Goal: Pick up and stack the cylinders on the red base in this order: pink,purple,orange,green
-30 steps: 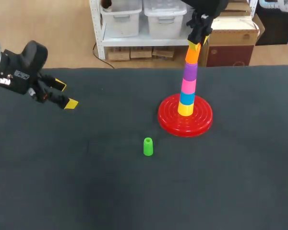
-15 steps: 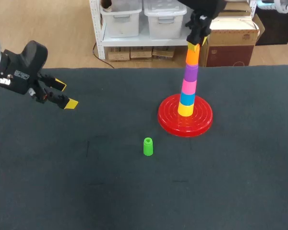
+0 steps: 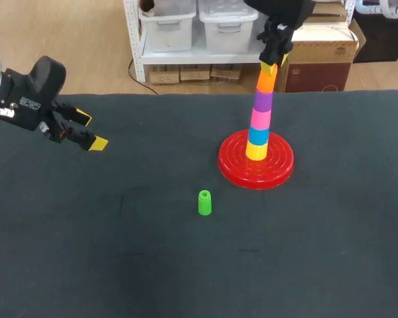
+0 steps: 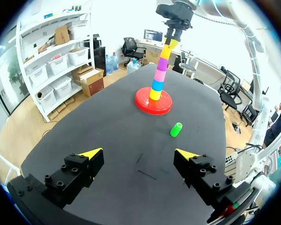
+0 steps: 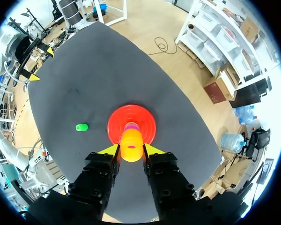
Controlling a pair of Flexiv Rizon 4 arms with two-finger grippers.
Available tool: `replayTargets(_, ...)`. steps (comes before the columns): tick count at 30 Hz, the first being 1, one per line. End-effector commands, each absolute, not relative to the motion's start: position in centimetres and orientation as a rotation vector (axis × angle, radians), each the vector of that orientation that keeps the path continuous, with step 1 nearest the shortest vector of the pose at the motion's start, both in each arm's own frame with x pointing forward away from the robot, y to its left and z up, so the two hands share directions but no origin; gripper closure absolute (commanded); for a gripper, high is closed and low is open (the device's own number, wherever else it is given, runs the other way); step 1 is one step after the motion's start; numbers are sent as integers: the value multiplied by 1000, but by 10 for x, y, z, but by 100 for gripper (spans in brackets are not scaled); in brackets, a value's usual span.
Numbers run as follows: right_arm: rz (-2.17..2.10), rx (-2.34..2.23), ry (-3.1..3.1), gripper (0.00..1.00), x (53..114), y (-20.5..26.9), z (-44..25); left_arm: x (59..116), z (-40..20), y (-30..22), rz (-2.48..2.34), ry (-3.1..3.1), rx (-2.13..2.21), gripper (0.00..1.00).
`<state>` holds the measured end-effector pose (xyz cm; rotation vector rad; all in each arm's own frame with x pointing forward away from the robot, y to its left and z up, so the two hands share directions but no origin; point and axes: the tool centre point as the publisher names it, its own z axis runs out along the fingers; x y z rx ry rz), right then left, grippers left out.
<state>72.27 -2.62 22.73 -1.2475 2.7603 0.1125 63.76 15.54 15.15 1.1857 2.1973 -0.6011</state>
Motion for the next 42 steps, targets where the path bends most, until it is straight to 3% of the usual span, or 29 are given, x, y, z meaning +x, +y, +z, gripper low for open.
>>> replayTargets(1, 110, -1247, 2755, 100, 720, -26, 221, 640, 151, 155, -601, 2202, 1190, 0)
replayTargets(20, 44, -1294, 2829, 100, 719, -21, 192, 640, 151, 155, -601, 2202, 1190, 0)
replayTargets(21, 31, -1294, 2826, 62, 718, -23, 194, 640, 151, 155, -601, 2202, 1190, 0)
replayTargets(22, 22, -1291, 2813, 53, 716, -24, 197, 640, 151, 155, -601, 2202, 1190, 0)
replayTargets(23, -2, -1285, 2805, 0, 715, -25, 201, 640, 151, 155, -601, 2202, 1190, 0)
replayTargets(32, -170, -1279, 2634, 0, 694, -20, 252, 640, 151, 155, -601, 2202, 1190, 0)
replayTargets(37, -138, -1400, 2461, 0, 671, 13, 263, 640, 151, 155, -601, 2202, 1190, 0)
replayTargets(42, -42, -1600, 2377, 0, 645, 52, 229, 640, 151, 155, -601, 2202, 1190, 0)
